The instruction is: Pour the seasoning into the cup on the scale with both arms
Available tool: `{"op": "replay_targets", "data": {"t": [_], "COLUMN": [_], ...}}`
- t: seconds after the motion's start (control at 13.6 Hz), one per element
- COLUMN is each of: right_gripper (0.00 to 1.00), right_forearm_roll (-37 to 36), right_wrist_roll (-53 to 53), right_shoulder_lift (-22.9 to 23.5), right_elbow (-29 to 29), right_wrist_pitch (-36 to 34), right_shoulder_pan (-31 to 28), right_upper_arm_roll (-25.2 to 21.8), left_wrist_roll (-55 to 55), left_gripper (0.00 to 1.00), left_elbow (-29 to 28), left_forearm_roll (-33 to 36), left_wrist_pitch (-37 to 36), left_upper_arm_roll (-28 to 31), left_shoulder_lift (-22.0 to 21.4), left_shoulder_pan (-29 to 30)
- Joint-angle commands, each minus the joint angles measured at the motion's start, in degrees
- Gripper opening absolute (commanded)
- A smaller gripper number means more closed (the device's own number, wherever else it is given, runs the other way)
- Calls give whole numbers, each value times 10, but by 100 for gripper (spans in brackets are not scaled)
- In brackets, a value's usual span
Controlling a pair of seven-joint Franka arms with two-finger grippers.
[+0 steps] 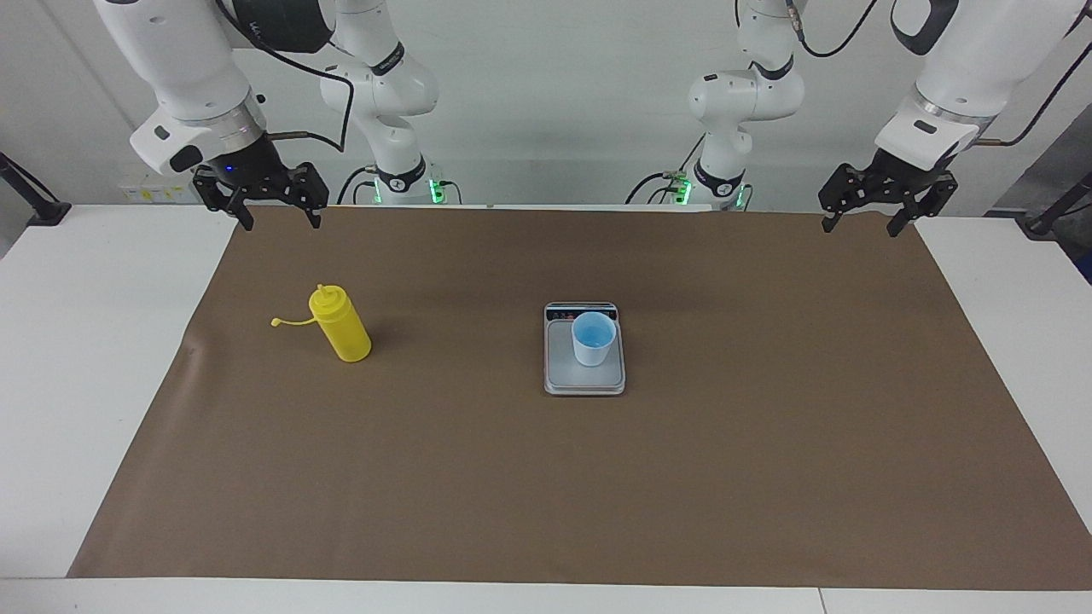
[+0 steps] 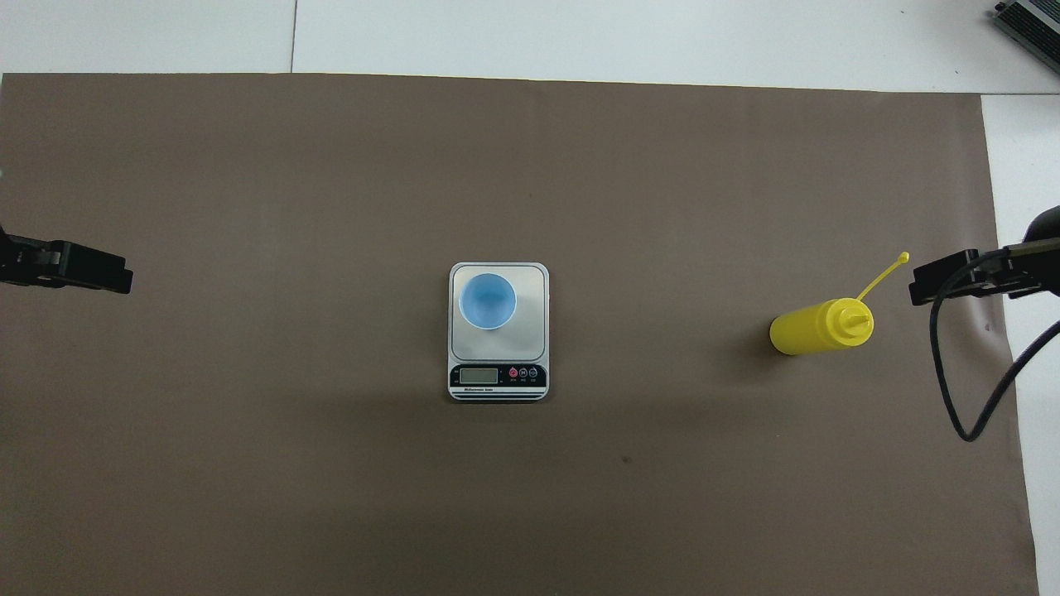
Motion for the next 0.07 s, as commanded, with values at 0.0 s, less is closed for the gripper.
{"op": "replay_targets", "data": {"t": [0.0], "right_gripper": [100], "right_forearm_roll": [8], "right_wrist_roll": [7], "right_shoulder_lift": [-12], "right_elbow": [-15], "right_wrist_pitch": [9], "right_shoulder_pan": [-7], "right_upper_arm_roll": [4], "left_wrist_roll": [6], "left_gripper": [100], "left_elbow": [-12], "left_forearm_roll": [-7], "left_wrist_pitch": [1], "left_upper_arm_roll": [1], "left_shoulder_lift": [-14], "left_shoulder_pan": [0]}}
